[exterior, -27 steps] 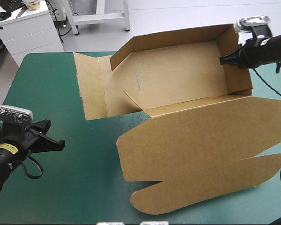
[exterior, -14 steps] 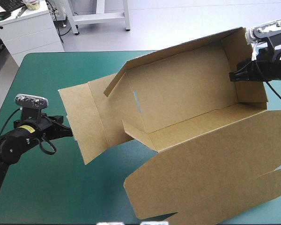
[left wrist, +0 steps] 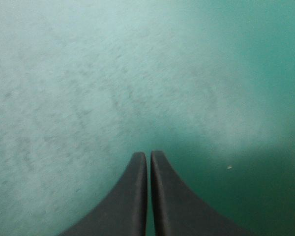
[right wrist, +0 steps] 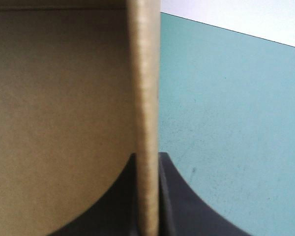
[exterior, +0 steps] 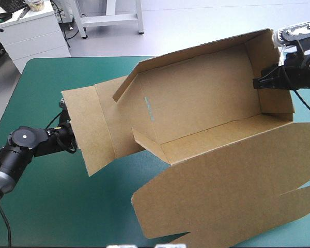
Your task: Fold the box
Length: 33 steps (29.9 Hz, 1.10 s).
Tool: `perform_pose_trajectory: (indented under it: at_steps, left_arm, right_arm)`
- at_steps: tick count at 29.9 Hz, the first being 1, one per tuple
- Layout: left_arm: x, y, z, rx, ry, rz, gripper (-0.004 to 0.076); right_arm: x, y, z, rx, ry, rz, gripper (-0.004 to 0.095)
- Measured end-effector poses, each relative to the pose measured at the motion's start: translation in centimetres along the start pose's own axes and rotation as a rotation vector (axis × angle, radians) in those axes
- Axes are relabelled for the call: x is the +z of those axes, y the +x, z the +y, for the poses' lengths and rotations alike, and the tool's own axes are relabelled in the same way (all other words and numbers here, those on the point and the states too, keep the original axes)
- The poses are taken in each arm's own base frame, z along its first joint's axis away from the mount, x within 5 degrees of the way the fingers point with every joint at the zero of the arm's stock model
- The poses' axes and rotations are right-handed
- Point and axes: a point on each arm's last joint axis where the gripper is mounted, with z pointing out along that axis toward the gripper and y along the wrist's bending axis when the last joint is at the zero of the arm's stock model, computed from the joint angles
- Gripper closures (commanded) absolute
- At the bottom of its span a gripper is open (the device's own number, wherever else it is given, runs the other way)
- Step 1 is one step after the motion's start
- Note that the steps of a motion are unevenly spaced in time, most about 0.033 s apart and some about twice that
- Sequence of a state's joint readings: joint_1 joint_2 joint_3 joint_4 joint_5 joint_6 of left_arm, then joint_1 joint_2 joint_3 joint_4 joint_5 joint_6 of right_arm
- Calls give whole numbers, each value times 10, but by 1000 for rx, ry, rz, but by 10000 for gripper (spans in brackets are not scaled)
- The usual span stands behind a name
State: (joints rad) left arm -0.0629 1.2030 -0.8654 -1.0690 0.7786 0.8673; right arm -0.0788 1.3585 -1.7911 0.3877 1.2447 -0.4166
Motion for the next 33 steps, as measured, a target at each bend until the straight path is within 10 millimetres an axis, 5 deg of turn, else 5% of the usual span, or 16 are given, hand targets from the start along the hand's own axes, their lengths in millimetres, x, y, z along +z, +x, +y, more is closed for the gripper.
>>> perform_pose_trajectory:
  at_steps: [19, 27, 33]
  left_arm:
    - [-13, -21, -43, -104, 518, -210, 708]
    - [-18, -24, -51, -64, 590, -208, 708]
    - [-25, -35, -56, -21, 599, -234, 708]
  right_arm:
    - [4, 2, 0, 4, -18, 6, 924]
    - [5, -1, 0, 6, 9, -26, 908]
    - [12, -8, 19, -30, 32, -42, 908]
